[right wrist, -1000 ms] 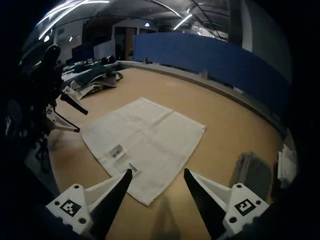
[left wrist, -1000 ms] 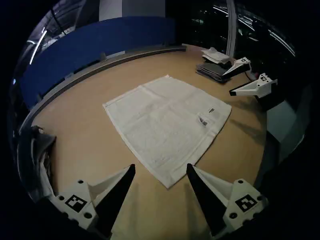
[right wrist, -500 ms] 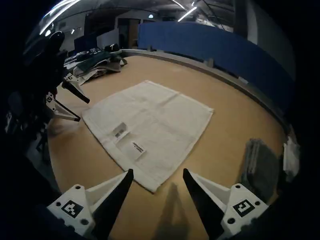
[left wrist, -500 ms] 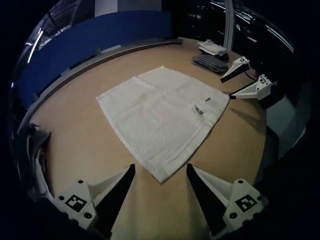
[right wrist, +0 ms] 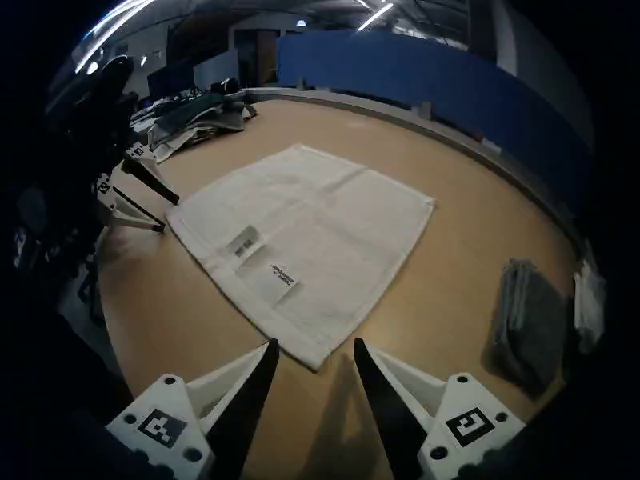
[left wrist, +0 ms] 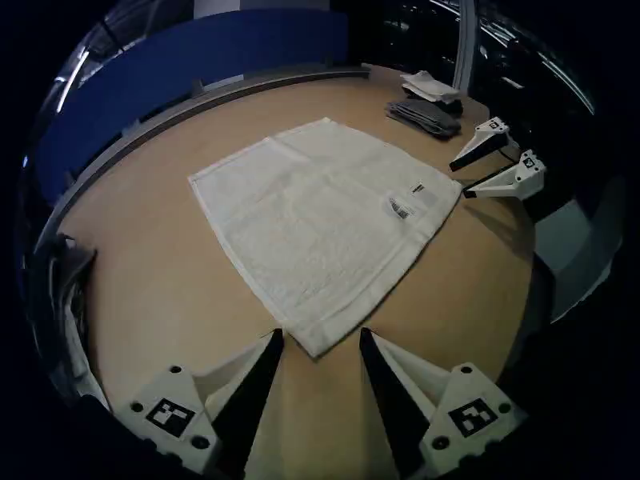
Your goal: Fold towel
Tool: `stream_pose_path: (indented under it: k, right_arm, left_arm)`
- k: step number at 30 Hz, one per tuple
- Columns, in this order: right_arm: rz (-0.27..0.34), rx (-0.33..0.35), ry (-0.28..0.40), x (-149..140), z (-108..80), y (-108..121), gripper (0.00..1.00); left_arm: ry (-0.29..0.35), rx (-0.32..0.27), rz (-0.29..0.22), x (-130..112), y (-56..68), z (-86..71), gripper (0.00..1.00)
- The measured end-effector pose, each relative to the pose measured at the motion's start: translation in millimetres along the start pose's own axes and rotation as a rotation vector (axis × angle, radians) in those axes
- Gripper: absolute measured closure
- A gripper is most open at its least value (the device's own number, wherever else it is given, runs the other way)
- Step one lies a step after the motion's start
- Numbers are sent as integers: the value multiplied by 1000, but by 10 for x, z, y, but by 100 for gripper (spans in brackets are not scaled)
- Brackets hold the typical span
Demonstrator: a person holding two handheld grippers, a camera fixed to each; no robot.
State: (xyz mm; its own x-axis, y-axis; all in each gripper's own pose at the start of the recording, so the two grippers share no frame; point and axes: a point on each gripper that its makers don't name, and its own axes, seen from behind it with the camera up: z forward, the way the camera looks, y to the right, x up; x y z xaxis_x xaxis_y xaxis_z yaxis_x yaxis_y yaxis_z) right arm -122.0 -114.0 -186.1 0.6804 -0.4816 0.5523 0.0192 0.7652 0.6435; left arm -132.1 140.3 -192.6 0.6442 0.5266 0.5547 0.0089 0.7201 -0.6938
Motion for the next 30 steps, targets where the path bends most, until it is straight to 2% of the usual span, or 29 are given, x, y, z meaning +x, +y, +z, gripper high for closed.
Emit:
stream_pose_path:
  k: [3, 7, 9, 12, 16, 19, 25, 30]
  right_arm:
    - [2, -3, -7, -15, 4, -6, 36]
    - [5, 4, -16, -38, 15, -17, 51]
    - [8, 7, -24, -52, 20, -20, 52]
    - [11, 4, -33, -70, 22, -9, 52]
    - [12, -4, -37, -86, 28, 6, 70]
    - [12, -13, -39, -101, 34, 22, 72]
    - [19, -13, -44, -109, 35, 30, 80]
    - [17, -18, -47, -79, 25, 47, 89]
  left_arm:
    - [-7, 8, -8, -3, -28, 2, 44]
    - [-16, 11, 3, -10, -44, -8, 49]
    - [-20, 11, 12, -12, -36, -8, 50]
    - [-23, 7, 24, -11, -6, -3, 63]
    - [-25, 12, 31, -2, 12, 1, 72]
    - [-26, 13, 33, 3, 20, 5, 78]
    - [-29, 19, 41, 14, 24, 19, 88]
    - [-31, 24, 49, 18, 31, 29, 90]
